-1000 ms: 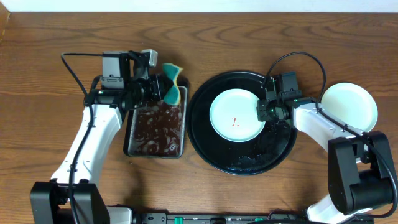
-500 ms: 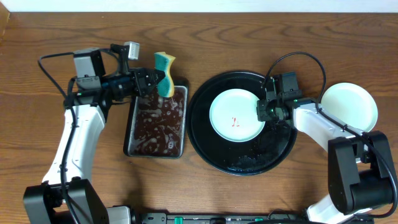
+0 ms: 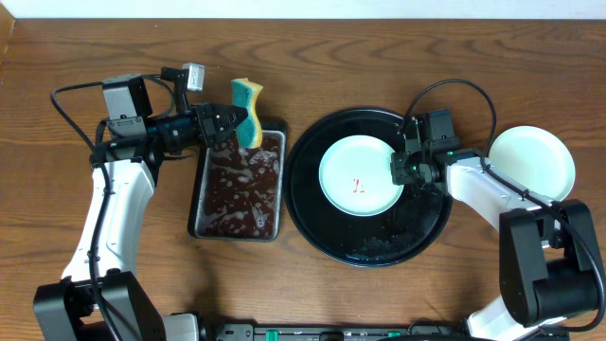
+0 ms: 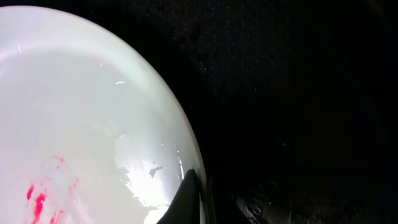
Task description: Clean dirty plates on tray and stack at the side
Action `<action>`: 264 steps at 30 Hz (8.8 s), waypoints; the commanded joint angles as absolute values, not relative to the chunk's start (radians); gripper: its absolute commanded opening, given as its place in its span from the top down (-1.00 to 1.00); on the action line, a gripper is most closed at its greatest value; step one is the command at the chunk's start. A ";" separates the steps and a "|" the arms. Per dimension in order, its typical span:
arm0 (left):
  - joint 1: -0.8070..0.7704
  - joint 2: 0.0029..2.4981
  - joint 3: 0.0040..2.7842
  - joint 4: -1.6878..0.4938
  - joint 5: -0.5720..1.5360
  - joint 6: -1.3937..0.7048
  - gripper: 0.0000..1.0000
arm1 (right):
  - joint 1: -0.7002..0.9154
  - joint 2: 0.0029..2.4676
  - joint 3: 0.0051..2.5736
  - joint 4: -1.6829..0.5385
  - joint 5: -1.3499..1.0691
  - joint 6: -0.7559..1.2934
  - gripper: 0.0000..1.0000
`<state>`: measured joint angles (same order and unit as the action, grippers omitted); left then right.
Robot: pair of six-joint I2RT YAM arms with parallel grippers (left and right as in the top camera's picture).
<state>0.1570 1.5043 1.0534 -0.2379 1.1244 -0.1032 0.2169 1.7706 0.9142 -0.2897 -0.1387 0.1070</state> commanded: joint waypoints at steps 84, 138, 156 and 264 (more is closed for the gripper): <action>-0.714 1.941 1.097 -0.120 0.072 -0.610 0.85 | 0.224 1.820 0.870 -0.313 -0.140 0.138 0.97; -0.393 1.572 1.089 -0.561 0.036 -0.416 0.84 | 0.224 1.820 0.870 -0.330 -0.143 0.146 0.83; -0.245 1.740 1.035 -0.552 0.040 -0.295 0.81 | 0.224 1.626 0.892 -0.308 -0.006 0.102 0.98; -0.240 1.681 1.053 -0.587 0.015 -0.206 -0.56 | -0.449 1.388 0.807 -0.224 -0.464 0.261 -0.99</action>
<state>-0.2493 1.7397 1.0420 -0.5793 0.0227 -0.1635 -0.5228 1.3987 0.8120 -0.2317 -0.2684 0.4625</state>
